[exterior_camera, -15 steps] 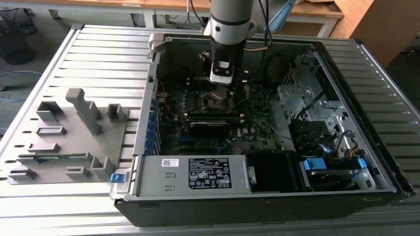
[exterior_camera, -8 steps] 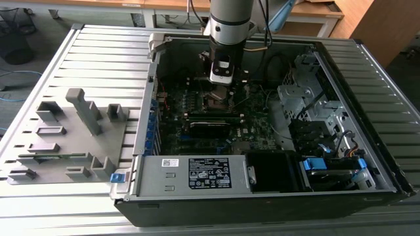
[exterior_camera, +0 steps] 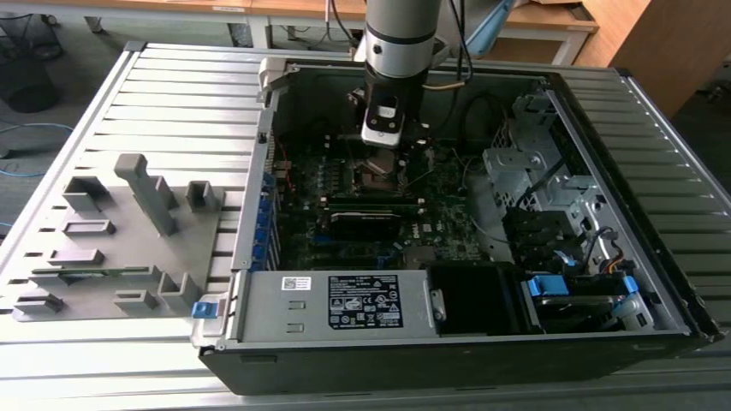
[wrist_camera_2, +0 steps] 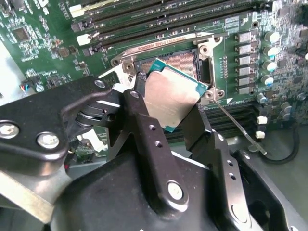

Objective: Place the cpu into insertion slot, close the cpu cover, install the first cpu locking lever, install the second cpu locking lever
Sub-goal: 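Place the cpu into insertion slot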

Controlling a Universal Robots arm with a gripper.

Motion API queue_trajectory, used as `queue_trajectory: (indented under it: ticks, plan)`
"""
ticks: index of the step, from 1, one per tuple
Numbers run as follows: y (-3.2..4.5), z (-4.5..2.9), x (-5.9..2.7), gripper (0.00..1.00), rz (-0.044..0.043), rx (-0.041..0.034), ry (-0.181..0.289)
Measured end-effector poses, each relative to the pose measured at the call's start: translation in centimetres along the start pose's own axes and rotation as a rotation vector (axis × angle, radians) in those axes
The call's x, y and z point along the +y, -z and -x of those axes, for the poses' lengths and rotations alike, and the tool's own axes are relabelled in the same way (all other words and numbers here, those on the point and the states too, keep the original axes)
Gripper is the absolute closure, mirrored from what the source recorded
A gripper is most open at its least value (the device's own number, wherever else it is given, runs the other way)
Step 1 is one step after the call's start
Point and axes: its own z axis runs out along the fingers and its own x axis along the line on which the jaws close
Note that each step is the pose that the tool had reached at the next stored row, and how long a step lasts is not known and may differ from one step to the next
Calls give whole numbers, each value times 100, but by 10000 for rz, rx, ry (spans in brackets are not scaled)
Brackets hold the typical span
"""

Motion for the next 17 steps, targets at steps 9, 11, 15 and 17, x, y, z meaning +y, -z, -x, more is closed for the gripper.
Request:
queue_trajectory:
  ticks: [9,11,15,17]
  plan:
    - [0,0,0,46,-1,-7,-100]
    - [0,0,0,46,-1,-8,-100]
    - [0,0,0,46,-2,-8,-100]
    - [0,0,0,46,-2,-11,-143]
